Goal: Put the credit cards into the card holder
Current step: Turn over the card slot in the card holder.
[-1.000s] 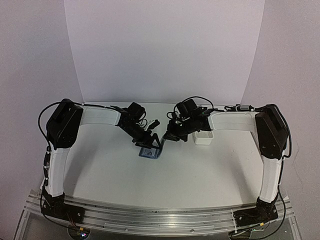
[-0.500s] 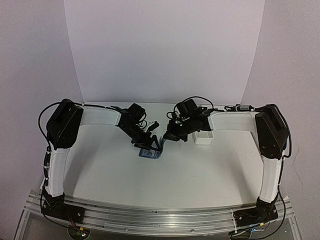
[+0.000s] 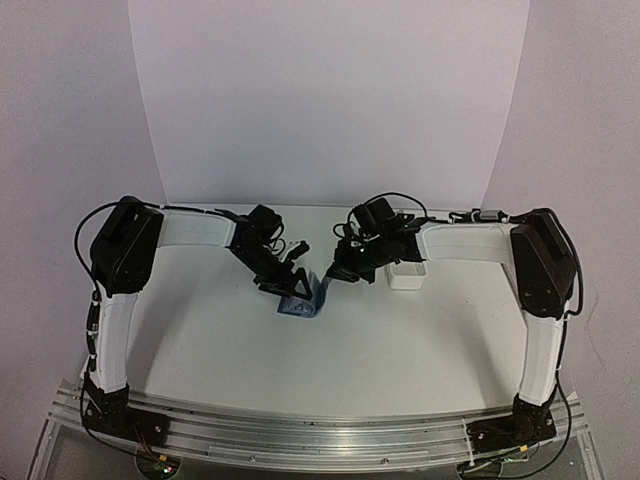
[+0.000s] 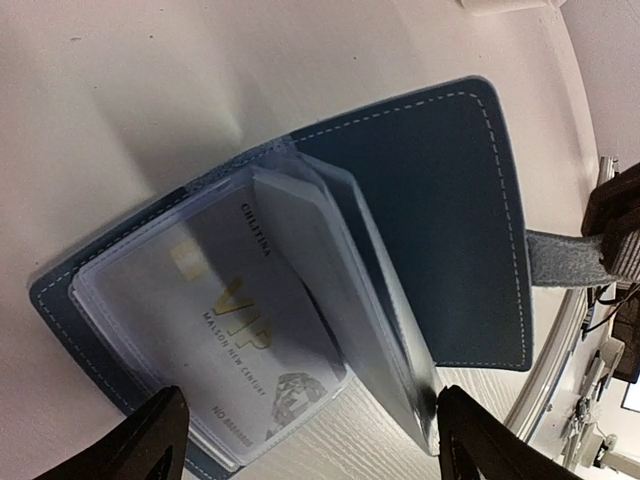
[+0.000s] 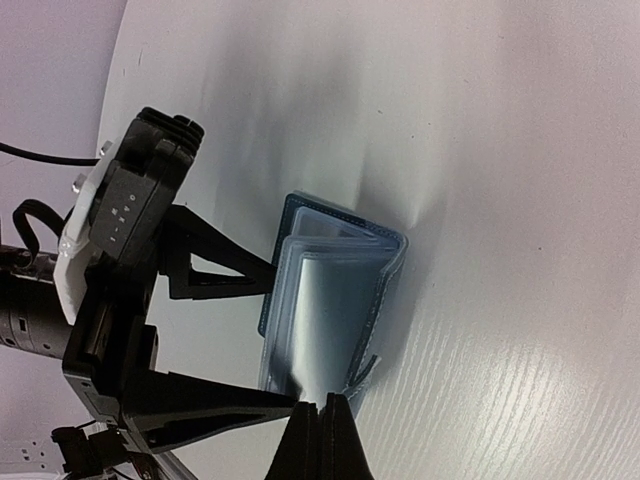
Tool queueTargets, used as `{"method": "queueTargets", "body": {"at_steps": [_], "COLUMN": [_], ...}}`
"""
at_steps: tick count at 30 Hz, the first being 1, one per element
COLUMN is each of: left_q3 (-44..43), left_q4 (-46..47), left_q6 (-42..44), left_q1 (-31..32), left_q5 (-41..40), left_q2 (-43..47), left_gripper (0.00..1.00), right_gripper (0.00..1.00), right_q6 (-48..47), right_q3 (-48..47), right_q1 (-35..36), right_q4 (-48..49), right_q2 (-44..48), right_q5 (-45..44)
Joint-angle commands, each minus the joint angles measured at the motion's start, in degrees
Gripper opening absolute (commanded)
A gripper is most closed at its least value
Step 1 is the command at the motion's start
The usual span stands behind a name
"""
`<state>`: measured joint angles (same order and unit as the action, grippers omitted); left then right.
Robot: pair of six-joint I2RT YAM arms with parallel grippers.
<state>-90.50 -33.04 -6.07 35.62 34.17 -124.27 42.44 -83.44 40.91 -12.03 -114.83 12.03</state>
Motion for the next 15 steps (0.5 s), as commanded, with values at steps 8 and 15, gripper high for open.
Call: {"method": "queueTargets", "body": {"at_steps": [8, 15], "left_q3": [-0.84, -1.50], "left_q4": [3.21, 4.34], "left_q6": [2.51, 3.68], "left_q1": [-0.90, -1.07], "left_q5": [4.54, 8.33], "left_q2": [0.88, 0.66], "left_gripper": [0.52, 0.51], "right_gripper": [0.00, 0.00], "right_q6": [-0.77, -0.82], "right_q3": [0.42, 0.58], "right_q1": [0.32, 0.32], "right_q4": [1.22, 1.31], "right_q2": [3.07, 3.12], "right_q5": [-0.13, -0.27]}}
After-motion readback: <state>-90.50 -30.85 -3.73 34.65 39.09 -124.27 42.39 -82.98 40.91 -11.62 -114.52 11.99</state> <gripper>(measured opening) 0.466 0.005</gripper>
